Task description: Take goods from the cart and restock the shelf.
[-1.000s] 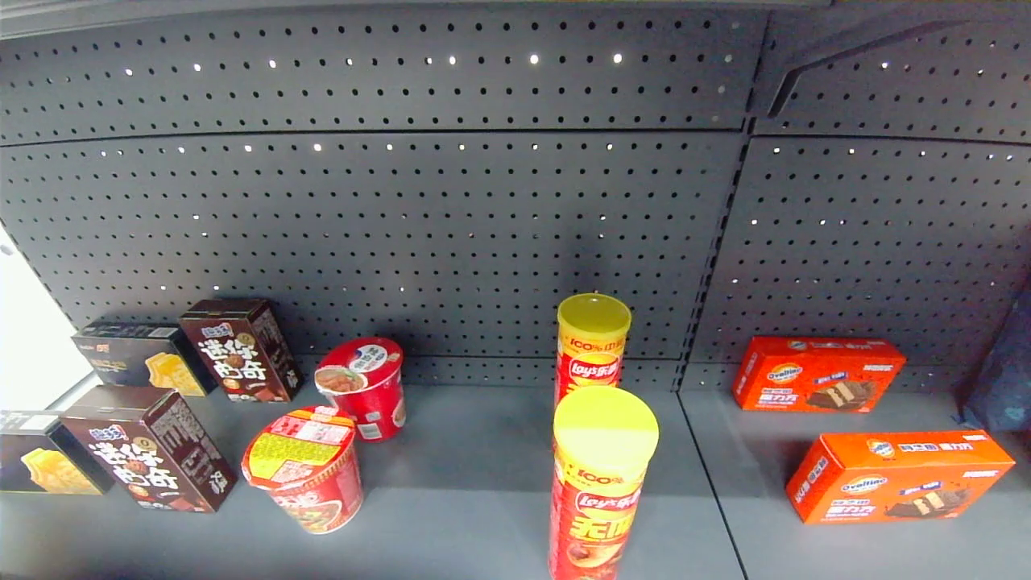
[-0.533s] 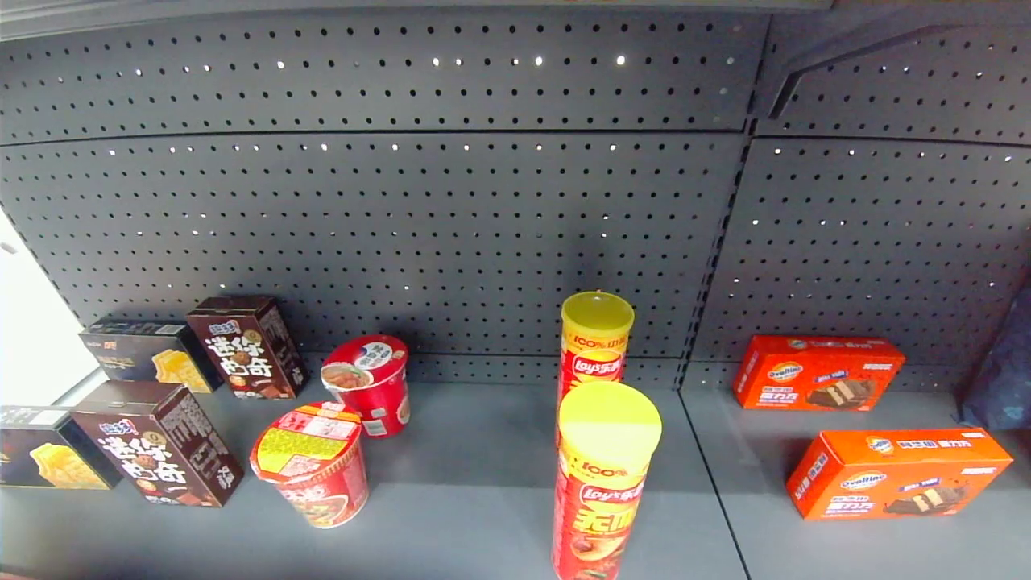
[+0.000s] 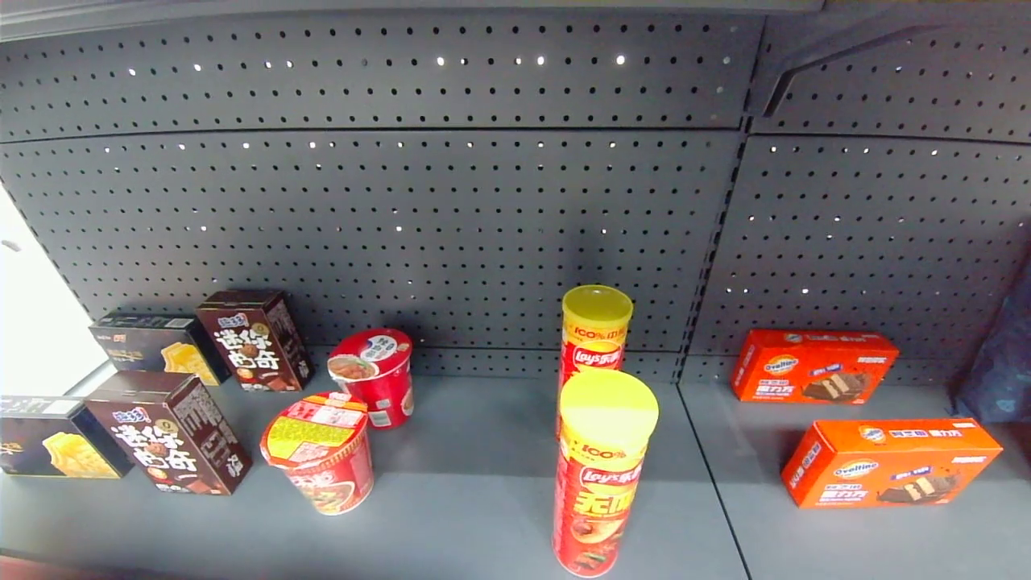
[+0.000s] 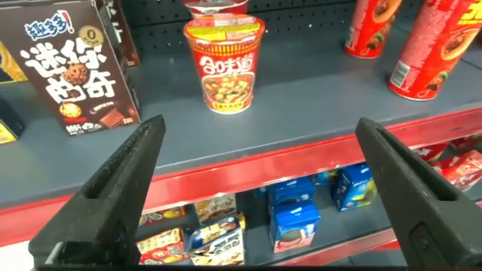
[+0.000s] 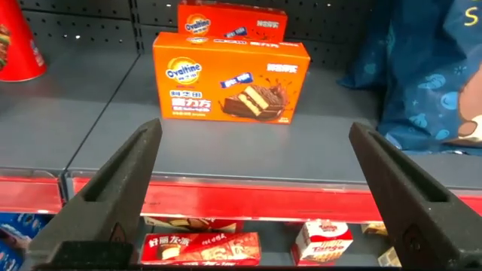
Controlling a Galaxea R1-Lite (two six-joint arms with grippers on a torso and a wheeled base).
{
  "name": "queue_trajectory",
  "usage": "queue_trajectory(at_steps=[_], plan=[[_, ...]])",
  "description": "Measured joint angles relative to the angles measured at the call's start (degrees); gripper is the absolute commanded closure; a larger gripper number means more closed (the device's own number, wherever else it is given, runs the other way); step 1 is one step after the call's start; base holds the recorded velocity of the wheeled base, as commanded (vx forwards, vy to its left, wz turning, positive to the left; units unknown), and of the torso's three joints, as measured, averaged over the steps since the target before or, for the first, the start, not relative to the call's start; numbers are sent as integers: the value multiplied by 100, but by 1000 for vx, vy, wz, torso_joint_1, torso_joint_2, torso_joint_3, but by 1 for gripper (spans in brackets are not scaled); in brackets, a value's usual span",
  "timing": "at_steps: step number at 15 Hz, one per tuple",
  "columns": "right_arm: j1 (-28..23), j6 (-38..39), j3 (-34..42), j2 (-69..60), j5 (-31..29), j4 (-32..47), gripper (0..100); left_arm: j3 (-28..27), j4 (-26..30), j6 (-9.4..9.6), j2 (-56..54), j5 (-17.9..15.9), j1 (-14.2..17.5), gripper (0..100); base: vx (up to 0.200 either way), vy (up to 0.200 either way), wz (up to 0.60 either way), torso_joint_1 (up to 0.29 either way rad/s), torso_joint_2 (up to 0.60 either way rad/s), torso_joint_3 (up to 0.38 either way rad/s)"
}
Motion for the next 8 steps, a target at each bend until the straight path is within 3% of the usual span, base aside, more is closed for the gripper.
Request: queue_trajectory(at_steps=[1, 3, 4, 6, 8], plan=[[-2, 0, 0, 0, 2, -2, 0, 5, 2, 66, 0, -2, -5, 0, 0, 0, 0, 0, 0, 0], [0, -2, 0, 0, 0, 0, 0, 5, 7, 388, 2, 4, 0, 0, 0, -200, 0, 2, 0, 2], [0, -5, 0, 0, 0, -2, 0, 5, 11, 429, 2, -21, 0, 0, 0, -200, 0, -2, 2, 7], [-9, -5, 0, 0, 5, -9, 0, 5, 11, 352, 2, -21, -9, 0, 0, 0, 0, 0, 0, 0], [5, -5, 0, 0, -2, -5, 0, 5, -1, 111, 5, -7, 2, 0, 0, 0, 0, 0, 0, 0]])
